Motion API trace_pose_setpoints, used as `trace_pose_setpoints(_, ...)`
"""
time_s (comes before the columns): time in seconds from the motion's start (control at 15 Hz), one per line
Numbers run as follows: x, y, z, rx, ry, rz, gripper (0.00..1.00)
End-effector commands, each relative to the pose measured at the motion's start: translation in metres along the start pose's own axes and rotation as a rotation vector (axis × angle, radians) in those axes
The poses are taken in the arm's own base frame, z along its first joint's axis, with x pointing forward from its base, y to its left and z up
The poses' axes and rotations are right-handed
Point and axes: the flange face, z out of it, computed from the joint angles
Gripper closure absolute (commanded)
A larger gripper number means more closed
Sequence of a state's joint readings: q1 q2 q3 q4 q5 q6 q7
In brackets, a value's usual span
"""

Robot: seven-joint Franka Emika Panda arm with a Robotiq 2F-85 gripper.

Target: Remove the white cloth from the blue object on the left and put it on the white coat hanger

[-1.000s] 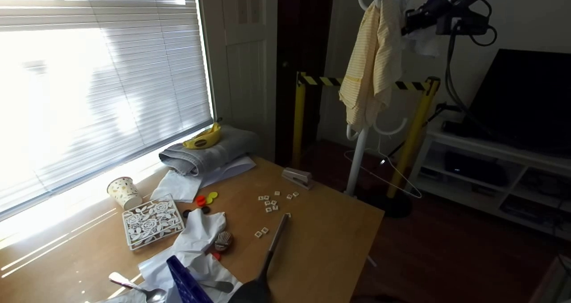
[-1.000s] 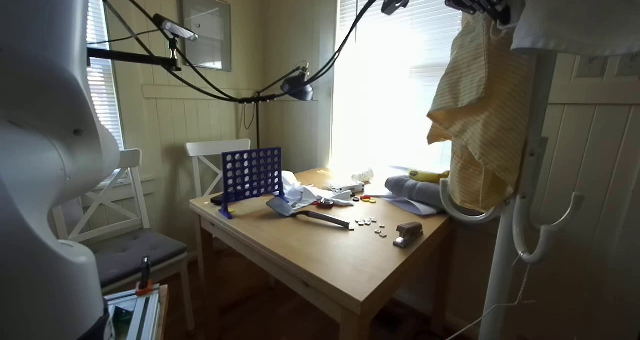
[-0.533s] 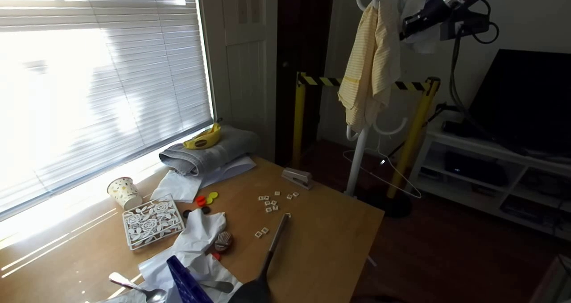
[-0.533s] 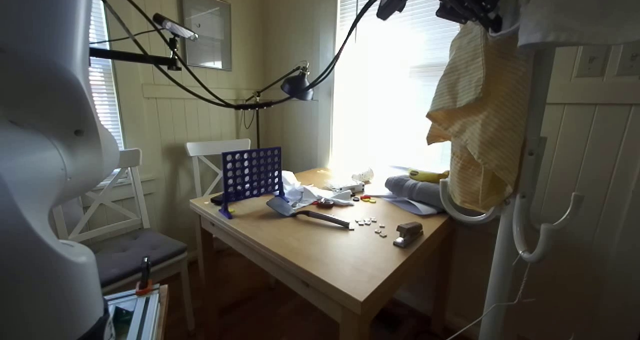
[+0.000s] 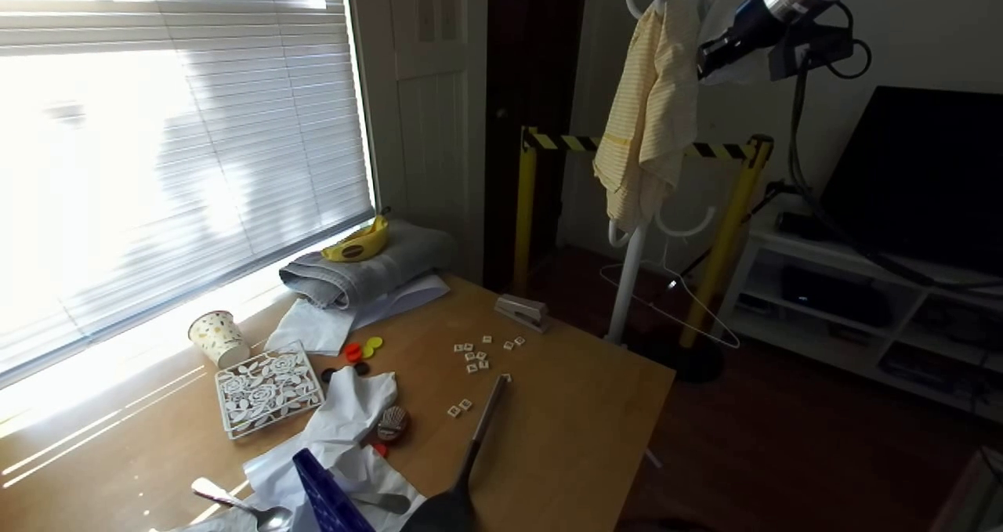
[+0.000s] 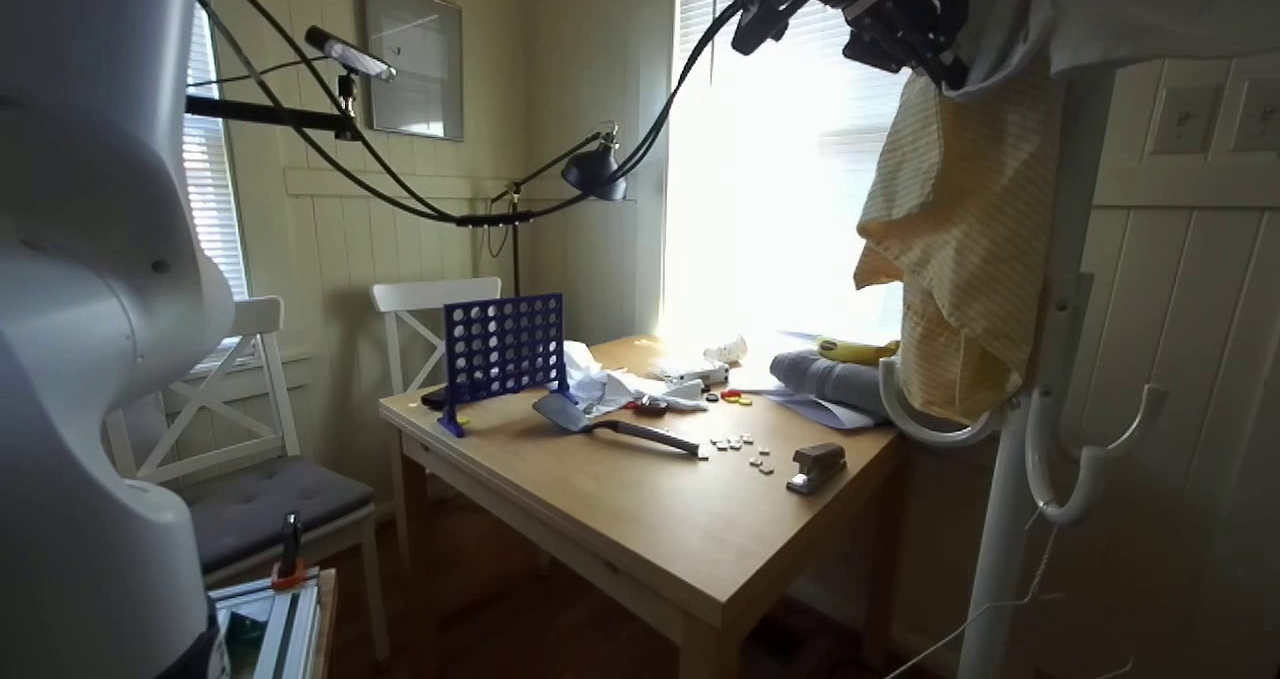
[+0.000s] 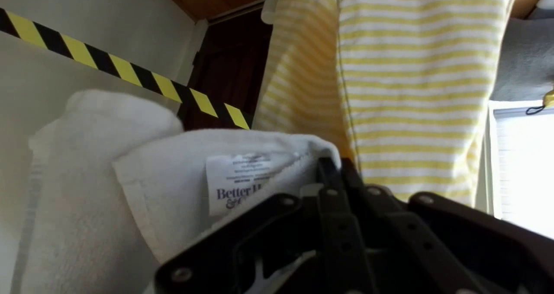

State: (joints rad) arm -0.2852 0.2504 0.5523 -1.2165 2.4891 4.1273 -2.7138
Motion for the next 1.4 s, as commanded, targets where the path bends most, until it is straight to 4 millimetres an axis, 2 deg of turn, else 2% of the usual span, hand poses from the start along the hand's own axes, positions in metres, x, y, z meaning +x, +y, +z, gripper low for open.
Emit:
trace_pose_setpoints(0.0, -0.007, -0.015, 0.009, 0.001, -0.051, -0.071, 0.99)
trace_pose_setpoints(0.13, -0.010, -0.015, 0.015, -0.001, -0.065, -0.081, 0.99)
trace_pose_setpoints(0.2, -0.010, -0.014, 0.017, -0.006, -0.070, -0.080, 0.88)
trace_pose_setpoints(0.27, -0.010, -0.014, 0.018, -0.008, -0.075, -0.083, 0.71)
trace_pose_setpoints(0.53, 0.000, -0.007, 0.008, -0.015, -0.033, -0.058, 0.44)
trace_pose_setpoints(0.67, 0.010, -0.005, -0.009, -0.013, 0.017, -0.049, 0.30)
trace_pose_setpoints(0.93, 0.032, -0.003, -0.069, 0.023, 0.135, -0.005, 0.02)
trace_pose_setpoints(1.2, 0.046, -0.013, -0.122, 0.090, 0.227, 0.032, 0.00)
trace_pose_setpoints(1.33, 0.052, -0.015, -0.142, 0.099, 0.267, 0.050, 0.00)
